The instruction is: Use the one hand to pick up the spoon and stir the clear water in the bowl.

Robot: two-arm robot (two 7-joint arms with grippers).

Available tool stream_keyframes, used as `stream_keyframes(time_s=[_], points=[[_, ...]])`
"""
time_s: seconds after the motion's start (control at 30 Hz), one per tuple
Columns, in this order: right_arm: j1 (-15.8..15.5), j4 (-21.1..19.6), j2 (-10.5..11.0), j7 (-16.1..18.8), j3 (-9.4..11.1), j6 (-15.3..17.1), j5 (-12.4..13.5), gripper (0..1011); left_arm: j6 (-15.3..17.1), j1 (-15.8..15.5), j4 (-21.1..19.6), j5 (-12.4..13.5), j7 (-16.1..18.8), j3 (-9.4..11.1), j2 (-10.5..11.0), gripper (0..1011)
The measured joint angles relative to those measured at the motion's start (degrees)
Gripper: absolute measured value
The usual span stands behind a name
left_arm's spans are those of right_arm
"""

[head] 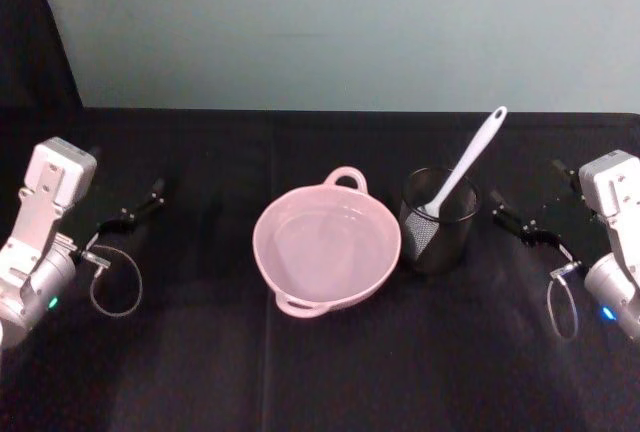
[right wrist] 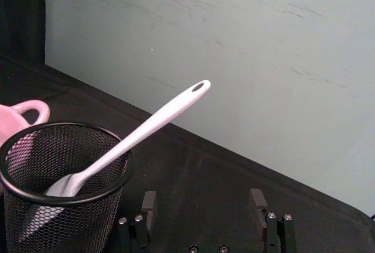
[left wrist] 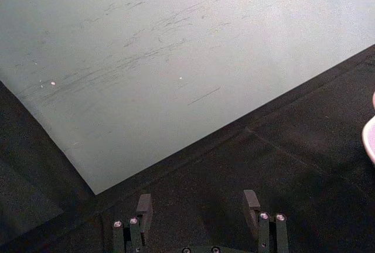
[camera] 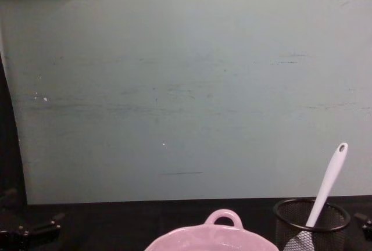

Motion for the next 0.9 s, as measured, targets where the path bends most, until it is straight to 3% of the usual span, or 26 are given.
stream_keyframes(time_s=[0.2, 0.6, 0.73, 0.9], points=[[-0.4, -0.2, 0.0, 0.0, 0.5, -0.1, -0.1, 1003, 0.0, 0.0, 0.0, 0.0, 0.0, 0.0, 0.0, 1011], [-7.2, -7.6, 2.5, -0.6, 4.5, -1.7, -0.5, 1003, 0.0, 0.0, 0.0, 0.0, 0.0, 0.0, 0.0, 1011], [-9.1, -9.8, 2.6, 0.3, 6.8, -2.7, 2.6, 1003, 0.0, 0.0, 0.0, 0.0, 0.0, 0.0, 0.0, 1011], [-8.8, -9.6, 0.4, 5.2, 8.8, -2.7, 10.0, 1003, 0.0, 0.0, 0.0, 0.0, 0.0, 0.0, 0.0, 1011]])
